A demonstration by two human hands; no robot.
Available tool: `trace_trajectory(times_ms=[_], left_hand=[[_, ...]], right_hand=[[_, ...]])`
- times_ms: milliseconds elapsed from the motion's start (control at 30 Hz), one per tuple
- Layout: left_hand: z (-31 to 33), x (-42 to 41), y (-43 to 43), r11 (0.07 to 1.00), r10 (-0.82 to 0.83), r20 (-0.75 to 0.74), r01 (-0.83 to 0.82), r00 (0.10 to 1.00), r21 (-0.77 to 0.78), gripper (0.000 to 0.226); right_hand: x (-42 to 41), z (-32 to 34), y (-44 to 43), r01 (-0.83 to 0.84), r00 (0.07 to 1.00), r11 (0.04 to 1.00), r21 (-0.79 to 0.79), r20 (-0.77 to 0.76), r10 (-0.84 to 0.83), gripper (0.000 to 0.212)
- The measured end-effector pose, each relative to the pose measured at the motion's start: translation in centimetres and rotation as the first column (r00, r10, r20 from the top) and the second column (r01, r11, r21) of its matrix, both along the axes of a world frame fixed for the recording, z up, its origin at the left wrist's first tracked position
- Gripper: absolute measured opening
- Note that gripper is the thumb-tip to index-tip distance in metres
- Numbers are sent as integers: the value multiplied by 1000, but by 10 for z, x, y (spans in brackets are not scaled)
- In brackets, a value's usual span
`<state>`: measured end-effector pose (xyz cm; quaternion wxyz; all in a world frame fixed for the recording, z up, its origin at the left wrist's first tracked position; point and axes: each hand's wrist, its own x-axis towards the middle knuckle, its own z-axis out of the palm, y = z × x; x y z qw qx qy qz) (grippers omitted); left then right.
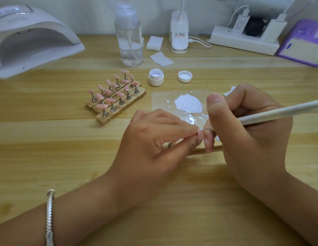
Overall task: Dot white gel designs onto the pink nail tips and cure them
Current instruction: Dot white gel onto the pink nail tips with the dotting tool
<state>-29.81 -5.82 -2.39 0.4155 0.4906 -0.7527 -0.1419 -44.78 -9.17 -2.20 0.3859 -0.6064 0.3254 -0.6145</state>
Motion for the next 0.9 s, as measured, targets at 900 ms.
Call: trace_trajectory(times_ms=[900], left_hand=[[-4,-3,1,997,-34,-56,29,998,-78,12]], right_hand=[[-29,37,-74,60,899,997,-56,-430,-79,39]])
